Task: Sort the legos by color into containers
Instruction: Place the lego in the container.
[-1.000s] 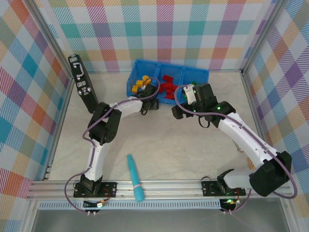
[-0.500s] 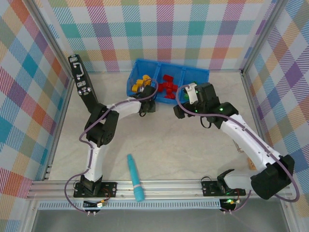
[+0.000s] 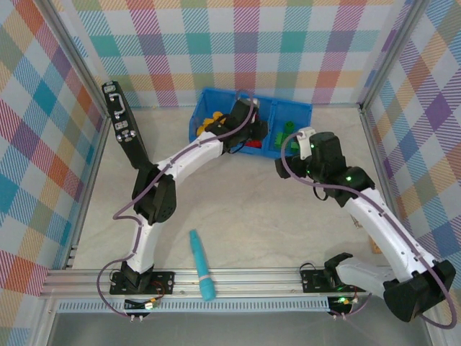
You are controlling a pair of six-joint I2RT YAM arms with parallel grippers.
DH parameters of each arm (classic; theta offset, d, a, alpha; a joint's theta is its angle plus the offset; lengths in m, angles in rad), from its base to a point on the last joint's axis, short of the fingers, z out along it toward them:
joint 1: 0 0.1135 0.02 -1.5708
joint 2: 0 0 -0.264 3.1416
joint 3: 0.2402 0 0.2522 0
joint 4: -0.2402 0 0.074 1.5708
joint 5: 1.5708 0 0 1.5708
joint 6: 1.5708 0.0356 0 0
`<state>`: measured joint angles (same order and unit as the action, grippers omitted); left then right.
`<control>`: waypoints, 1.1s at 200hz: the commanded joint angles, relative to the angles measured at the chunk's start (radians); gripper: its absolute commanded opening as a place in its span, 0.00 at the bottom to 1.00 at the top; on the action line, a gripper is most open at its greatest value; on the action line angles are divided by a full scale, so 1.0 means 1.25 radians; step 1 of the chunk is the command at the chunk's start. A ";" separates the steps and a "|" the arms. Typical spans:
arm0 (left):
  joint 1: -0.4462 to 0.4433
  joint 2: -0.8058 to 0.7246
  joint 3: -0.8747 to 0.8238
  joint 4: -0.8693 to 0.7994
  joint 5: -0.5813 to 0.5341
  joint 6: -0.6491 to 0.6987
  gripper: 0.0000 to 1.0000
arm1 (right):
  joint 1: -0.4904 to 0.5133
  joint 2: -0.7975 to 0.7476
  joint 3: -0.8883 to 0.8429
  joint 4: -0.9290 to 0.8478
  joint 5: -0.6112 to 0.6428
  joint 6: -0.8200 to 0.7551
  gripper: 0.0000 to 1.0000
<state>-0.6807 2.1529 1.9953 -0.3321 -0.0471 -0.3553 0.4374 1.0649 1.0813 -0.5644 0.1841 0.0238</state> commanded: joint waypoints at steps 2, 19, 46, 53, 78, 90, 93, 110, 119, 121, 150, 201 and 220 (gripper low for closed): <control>-0.013 0.080 0.084 0.034 0.051 -0.036 0.28 | -0.019 -0.043 -0.024 0.035 0.036 0.022 0.99; -0.023 0.120 0.145 0.036 0.062 -0.045 0.28 | -0.031 -0.066 -0.043 0.047 0.048 0.023 0.99; -0.037 0.180 0.229 0.036 0.070 -0.060 0.30 | -0.050 -0.089 -0.068 0.057 0.047 0.031 0.99; -0.039 0.194 0.244 0.036 0.074 -0.070 0.31 | -0.055 -0.090 -0.073 0.058 0.047 0.034 0.99; -0.045 0.238 0.287 0.077 0.077 -0.096 0.36 | -0.066 -0.091 -0.086 0.063 0.041 0.045 0.99; -0.048 0.257 0.306 0.079 0.072 -0.104 0.42 | -0.068 -0.092 -0.087 0.066 0.036 0.048 0.99; -0.047 0.262 0.311 0.080 0.071 -0.106 0.45 | -0.069 -0.092 -0.087 0.066 0.036 0.048 0.99; -0.047 0.273 0.320 0.086 0.069 -0.114 0.55 | -0.069 -0.094 -0.086 0.064 0.034 0.048 0.99; -0.047 0.271 0.321 0.087 0.065 -0.115 0.67 | -0.070 -0.096 -0.087 0.063 0.034 0.047 0.99; -0.048 0.269 0.319 0.087 0.063 -0.116 0.71 | -0.070 -0.096 -0.087 0.063 0.035 0.047 0.99; -0.046 0.222 0.291 0.101 0.034 -0.068 1.00 | -0.075 -0.097 -0.095 0.075 0.032 0.051 0.99; 0.030 -0.111 -0.090 0.224 -0.039 0.070 1.00 | -0.083 -0.100 -0.178 0.213 0.043 0.043 0.99; 0.070 -0.327 -0.423 0.419 -0.175 0.169 1.00 | -0.104 -0.062 -0.207 0.267 0.030 0.064 0.99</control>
<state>-0.6765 2.0663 1.7996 -0.1059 -0.0612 -0.3191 0.3370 0.9512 0.8658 -0.3706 0.2276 0.0750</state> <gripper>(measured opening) 0.998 0.988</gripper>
